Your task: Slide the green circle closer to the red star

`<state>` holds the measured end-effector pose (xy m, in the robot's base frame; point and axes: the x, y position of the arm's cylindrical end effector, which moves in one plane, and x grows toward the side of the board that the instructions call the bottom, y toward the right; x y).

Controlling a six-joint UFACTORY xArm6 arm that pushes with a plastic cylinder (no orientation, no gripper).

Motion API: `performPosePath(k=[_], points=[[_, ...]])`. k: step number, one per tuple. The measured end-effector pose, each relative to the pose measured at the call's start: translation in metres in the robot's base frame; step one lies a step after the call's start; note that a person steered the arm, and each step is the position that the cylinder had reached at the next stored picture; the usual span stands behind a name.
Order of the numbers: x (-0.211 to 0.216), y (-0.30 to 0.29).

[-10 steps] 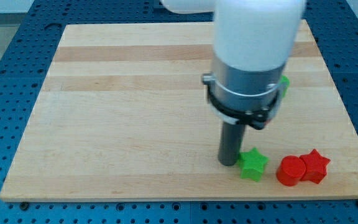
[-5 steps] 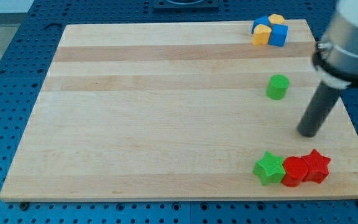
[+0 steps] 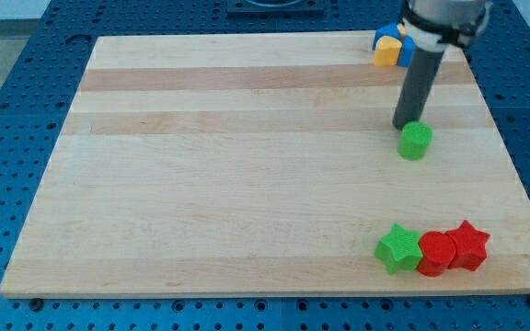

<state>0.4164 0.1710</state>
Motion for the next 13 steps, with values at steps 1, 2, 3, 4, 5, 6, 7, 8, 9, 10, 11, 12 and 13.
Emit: performPosePath(k=[1, 2, 3, 4, 5, 6, 7, 8, 9, 10, 11, 12, 13], points=[[0.042, 0.001], [0.049, 0.001], [0.026, -0.008], [0.029, -0.029], [0.060, -0.030], [0.078, -0.006], [0.086, 0.024], [0.079, 0.021], [0.054, 0.037], [0.050, 0.076], [0.067, 0.083], [0.085, 0.081], [0.071, 0.081]])
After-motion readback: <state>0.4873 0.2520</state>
